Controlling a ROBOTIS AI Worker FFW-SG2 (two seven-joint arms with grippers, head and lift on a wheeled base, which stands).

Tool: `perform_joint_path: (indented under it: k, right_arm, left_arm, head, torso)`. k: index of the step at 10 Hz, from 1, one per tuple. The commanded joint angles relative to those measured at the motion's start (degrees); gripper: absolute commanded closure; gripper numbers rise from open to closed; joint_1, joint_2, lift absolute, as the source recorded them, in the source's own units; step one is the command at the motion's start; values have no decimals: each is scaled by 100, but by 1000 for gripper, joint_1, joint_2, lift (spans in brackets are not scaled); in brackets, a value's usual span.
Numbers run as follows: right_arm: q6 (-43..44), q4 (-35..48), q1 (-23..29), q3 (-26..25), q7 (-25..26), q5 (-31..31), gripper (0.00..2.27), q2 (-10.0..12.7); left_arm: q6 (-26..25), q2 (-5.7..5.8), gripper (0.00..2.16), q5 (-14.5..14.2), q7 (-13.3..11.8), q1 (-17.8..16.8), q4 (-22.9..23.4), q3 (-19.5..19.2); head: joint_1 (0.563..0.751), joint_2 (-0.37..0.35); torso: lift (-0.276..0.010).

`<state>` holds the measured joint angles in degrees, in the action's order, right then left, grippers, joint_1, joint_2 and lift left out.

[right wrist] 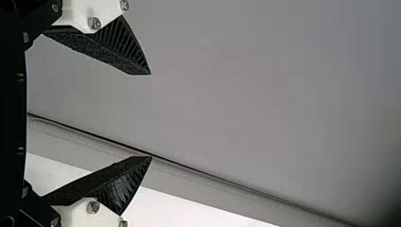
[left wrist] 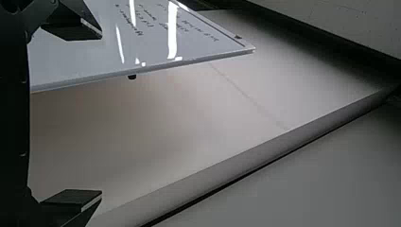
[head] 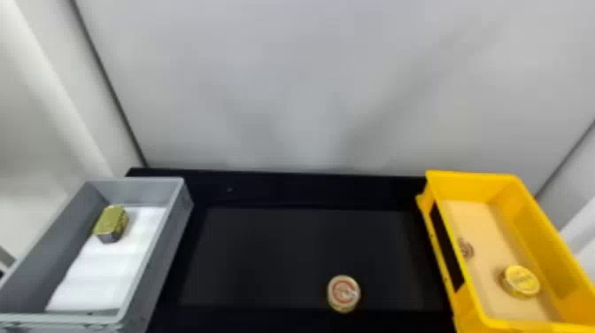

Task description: Pick up the round yellow can and place it in the yellow rectangular box

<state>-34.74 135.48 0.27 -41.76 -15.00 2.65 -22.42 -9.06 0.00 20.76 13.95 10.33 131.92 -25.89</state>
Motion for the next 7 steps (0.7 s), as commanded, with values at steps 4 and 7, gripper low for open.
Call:
perform_joint_path:
  k: [4,7]
  right_arm:
    - [-17,14,44,-34,40,69,182,0]
    - [-17,-22,88,221,75,-2,186,-8]
  left_arm:
    - [0,-15,96,-28,3,13,44,4]
    - [35,-15,96,-28,3,13,62,48]
  head:
    - [694,14]
    - [694,14]
  torso:
    - [-60]
    - [-60]
